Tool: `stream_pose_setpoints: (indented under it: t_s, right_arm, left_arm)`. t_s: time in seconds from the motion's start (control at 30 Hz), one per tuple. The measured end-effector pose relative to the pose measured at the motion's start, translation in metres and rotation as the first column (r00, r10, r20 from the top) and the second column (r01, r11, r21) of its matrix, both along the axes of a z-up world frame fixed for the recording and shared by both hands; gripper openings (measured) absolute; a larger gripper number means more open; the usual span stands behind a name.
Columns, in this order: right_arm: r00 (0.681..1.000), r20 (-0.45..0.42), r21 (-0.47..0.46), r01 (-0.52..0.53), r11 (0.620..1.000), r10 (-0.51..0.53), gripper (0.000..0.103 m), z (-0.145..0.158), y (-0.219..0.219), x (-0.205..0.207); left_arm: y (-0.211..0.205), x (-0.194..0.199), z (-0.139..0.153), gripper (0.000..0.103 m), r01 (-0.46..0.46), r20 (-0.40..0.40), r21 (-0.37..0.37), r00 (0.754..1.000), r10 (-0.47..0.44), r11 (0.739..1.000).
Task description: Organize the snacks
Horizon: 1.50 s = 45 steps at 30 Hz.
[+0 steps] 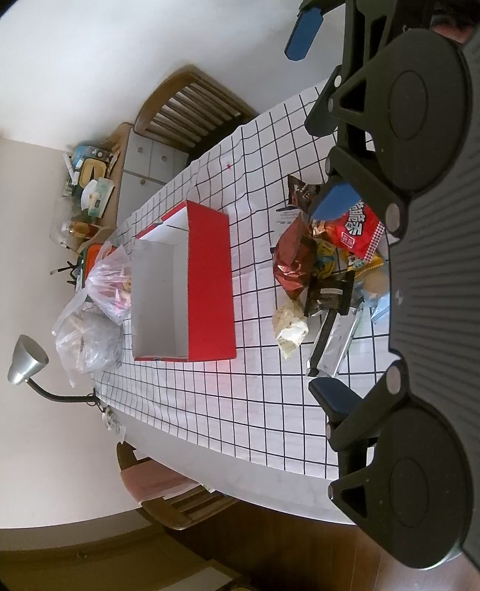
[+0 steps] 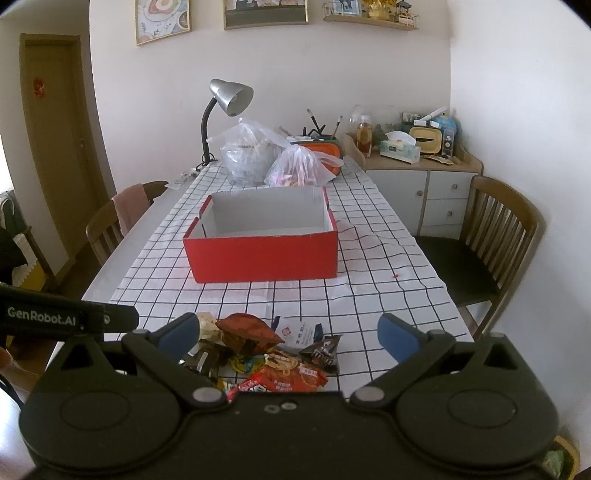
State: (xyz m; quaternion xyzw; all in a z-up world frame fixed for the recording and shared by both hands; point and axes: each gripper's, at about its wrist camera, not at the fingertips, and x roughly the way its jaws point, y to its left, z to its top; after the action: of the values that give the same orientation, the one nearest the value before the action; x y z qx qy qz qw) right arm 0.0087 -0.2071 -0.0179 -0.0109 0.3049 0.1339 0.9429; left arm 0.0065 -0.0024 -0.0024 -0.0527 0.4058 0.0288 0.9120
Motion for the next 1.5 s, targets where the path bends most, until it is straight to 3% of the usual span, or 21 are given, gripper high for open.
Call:
stream_pose_setpoints:
  t_s: [1.5]
  right_arm:
    - [0.999,-0.021,0.053,0.032,0.998,-0.031,0.103,-0.006,-0.007,-0.004]
  left_arm:
    - [-0.005,-0.009,0.003,0.092,0.024,0.014,-0.004,1.0,-0.024,1.0]
